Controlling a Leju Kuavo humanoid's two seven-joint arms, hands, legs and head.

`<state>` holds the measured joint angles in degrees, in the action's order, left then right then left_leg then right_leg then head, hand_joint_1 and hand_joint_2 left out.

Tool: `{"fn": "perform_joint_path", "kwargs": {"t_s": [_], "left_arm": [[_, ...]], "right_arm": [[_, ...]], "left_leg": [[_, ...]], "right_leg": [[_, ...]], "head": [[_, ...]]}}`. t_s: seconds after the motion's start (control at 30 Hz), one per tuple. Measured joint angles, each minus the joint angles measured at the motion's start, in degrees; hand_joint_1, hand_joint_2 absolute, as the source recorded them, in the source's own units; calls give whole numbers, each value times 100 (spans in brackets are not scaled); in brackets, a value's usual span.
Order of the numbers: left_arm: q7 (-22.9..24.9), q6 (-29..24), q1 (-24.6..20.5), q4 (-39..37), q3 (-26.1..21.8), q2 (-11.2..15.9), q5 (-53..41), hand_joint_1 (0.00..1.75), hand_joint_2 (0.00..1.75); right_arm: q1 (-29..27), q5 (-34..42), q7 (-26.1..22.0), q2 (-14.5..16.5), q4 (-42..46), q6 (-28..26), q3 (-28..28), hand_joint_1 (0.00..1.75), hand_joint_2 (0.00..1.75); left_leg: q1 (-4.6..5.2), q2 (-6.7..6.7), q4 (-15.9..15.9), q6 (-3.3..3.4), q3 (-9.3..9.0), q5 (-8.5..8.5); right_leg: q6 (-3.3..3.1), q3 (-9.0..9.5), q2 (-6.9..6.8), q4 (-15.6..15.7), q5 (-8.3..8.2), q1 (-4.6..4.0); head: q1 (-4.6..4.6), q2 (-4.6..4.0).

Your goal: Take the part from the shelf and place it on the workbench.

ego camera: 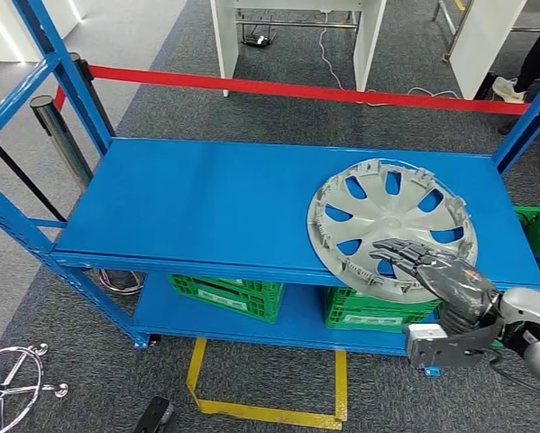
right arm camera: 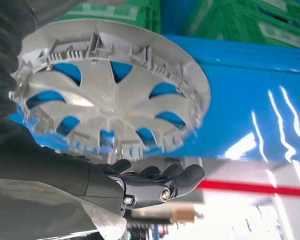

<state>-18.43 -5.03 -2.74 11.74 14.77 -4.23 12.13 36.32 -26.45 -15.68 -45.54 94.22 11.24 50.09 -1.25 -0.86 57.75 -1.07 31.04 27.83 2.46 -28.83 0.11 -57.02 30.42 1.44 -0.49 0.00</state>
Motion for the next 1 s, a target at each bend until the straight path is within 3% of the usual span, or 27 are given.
{"fn": "perform_joint_path", "kwargs": {"t_s": [0.13, 0.37, 0.5, 0.8, 1.0], "left_arm": [[-18, -3, 5, -4, -42, 2, -7, 0, 0], [-8, -8, -8, -4, -54, -12, -101, 0, 0], [22, -9, -52, -4, -54, -41, -153, 0, 0], [39, -2, -70, -4, -53, -60, -203, 0, 0], [160, 61, -128, -4, -50, -92, -338, 0, 0]], "right_arm": [[-497, -133, -88, -262, 489, -432, -186, 0, 175], [-1280, -633, -15, -268, 696, -681, -384, 0, 175], [-1541, -1393, 263, 85, 425, -1093, -372, 0, 175], [-1677, -1890, 547, 519, 41, -1323, -377, 0, 175], [-1666, -2661, 770, 1298, -877, -1890, -382, 0, 175]], "left_leg": [[0, 0, 0, 1, 3, 1], [0, 0, -3, 1, 4, 0], [0, 1, -4, 4, 2, -3], [1, 1, -4, 7, 5, -4], [-1, 1, -4, 7, 3, -7]], "right_leg": [[0, -1, -1, 1, 0, 0], [0, 1, -1, 0, 0, -2], [1, 1, 0, 0, -2, -3], [2, 0, -2, 0, -2, -2], [2, 1, -2, -2, -3, -4]], "head": [[0, 0], [0, 0], [-1, 0], [-1, 0], [-1, 0]]}}
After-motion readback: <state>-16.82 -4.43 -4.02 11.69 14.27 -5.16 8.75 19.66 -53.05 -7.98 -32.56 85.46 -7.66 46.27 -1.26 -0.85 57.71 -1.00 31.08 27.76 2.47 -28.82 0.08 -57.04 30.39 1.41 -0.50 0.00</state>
